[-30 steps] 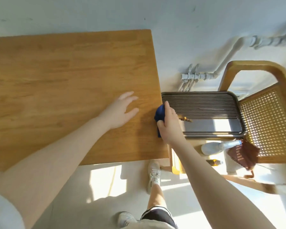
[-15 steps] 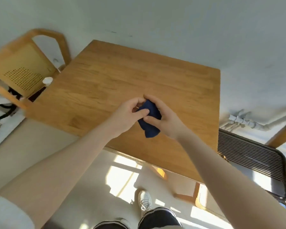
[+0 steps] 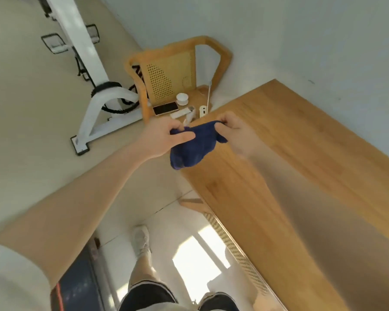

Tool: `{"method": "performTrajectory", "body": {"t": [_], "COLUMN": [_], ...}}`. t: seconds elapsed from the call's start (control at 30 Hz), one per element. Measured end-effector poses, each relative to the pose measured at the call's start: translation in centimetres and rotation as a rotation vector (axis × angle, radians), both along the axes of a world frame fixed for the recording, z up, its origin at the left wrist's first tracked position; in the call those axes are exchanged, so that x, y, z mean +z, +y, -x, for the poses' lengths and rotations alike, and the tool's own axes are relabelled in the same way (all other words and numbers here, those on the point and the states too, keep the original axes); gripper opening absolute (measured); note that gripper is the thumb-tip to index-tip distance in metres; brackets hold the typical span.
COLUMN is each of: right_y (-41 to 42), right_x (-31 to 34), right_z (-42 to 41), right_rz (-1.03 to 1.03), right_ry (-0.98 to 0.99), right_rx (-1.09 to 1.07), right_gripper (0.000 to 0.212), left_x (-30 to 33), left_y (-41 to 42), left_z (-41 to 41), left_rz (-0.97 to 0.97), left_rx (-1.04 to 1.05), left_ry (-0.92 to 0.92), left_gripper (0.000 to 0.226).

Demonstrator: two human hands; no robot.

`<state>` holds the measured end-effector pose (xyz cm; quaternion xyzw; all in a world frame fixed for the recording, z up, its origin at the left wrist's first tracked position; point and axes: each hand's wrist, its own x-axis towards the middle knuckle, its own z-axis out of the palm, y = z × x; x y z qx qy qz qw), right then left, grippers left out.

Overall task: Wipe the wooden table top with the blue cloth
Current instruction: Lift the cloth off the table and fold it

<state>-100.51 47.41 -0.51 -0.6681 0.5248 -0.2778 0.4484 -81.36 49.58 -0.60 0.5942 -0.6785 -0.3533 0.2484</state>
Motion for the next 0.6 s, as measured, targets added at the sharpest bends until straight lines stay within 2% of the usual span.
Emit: {"method": "performTrajectory", "body": {"t": [0.1, 0.17, 0.23, 0.3, 0.37, 0.47, 0.5, 0.6], "right_y": [-5.9, -10.1, -14.2, -18.4, -21.5, -26.2, -27.7, -33.1], "right_x": [-1.1, -1.4, -1.3, -0.6, 0.4, 2.1, 2.4, 2.6], "right_z": [-6.3, -10.6, -15.0, -19.1, -21.8, -25.6, -26.4, -28.1], "right_rz": [-0.03, -0.035, -0.094, -0.148, -0.165, -0.196, -0.202, -0.12], "right_ry": [-0.058, -0.095, -0.129, -0.149, -0.141, -0.053, 0.001, 0.287], "right_rx": [-0.011, -0.065, -0.125, -0.143, -0.104, 0.067, 0.146, 0.265], "right_gripper": [0.02, 0.01, 0.01, 0.017, 0.022, 0.029, 0.023, 0.014], "left_x": [-0.5, -0.6, -0.2, 0.1, -0.3, -0.9, -0.9, -0.4], "left_y": [-4.6, -8.3, -11.6, -15.4, -18.9, -24.4, -26.0, -31.0], "left_z": [-7.0, -11.5, -16.1, -20.7, -23.8, -27.9, -28.9, -31.2], "left_rz": [-0.022, -0.096, -0.203, -0.251, -0.253, -0.211, -0.195, -0.186], "left_rx": [-0.004, -0.04, -0.051, -0.043, -0.036, -0.016, -0.013, -0.096], "left_ry": [0.003, 0.083, 0.179, 0.213, 0.155, 0.093, 0.068, 0.008], "left_gripper": [0.028, 0.017, 0.009, 0.023, 0.029, 0.017, 0.01, 0.015]}}
